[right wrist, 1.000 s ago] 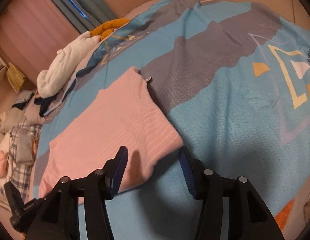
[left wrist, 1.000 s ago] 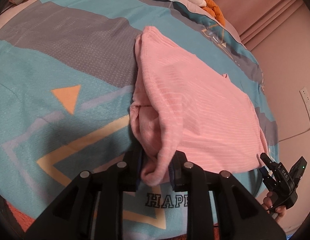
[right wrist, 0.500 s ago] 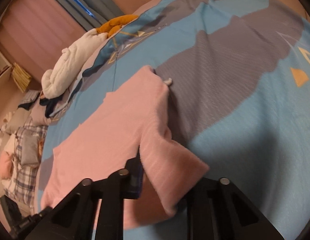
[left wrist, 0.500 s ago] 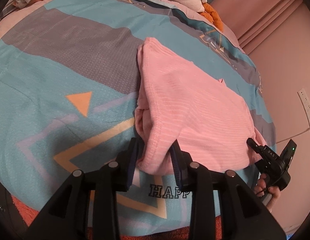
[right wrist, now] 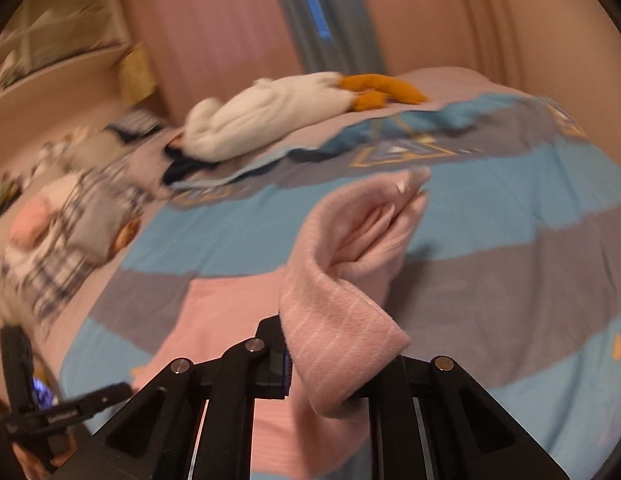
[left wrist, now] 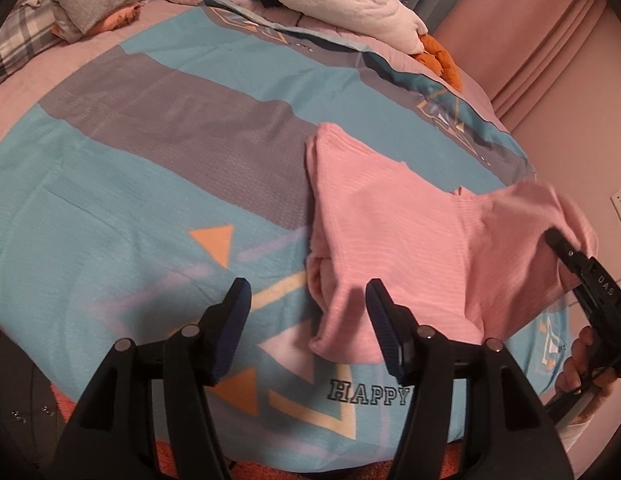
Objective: Fold small clothes
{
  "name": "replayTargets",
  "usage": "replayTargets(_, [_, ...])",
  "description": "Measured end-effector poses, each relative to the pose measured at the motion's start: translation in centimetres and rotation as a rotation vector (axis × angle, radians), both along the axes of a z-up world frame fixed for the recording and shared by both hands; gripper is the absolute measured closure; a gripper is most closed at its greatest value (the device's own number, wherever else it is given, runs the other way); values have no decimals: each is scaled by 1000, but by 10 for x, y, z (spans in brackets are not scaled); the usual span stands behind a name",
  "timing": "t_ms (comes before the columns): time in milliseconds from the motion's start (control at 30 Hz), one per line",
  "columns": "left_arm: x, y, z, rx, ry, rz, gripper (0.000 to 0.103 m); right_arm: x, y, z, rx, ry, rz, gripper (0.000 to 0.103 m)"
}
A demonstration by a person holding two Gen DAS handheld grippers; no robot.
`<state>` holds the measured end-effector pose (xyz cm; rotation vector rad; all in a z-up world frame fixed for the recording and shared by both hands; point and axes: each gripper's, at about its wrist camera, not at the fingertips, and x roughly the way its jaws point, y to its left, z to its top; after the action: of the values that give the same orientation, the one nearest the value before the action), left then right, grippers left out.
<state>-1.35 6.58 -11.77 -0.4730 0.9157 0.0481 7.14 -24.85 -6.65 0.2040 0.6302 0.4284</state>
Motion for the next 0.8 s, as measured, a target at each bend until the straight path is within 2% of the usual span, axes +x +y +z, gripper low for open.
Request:
replayTargets(167, [-3,7,2,19,-5,24,40,4,38,-9,-67,1,93,87])
replayTargets(400, [-5,13,2,21,-3,41,39,10,74,-41,-114,108,214,87])
replayTargets(600, [-5,14,5,19,-9,39,39,14,86,-68,-118,209,252,86])
replayTargets(700, [-3,13,8,18,-14,32,39,11,80,-64,-90,208,235,86])
replayTargets(800, [0,11,14,5,-29,10,38,7,71,-58,-64,213,244,82])
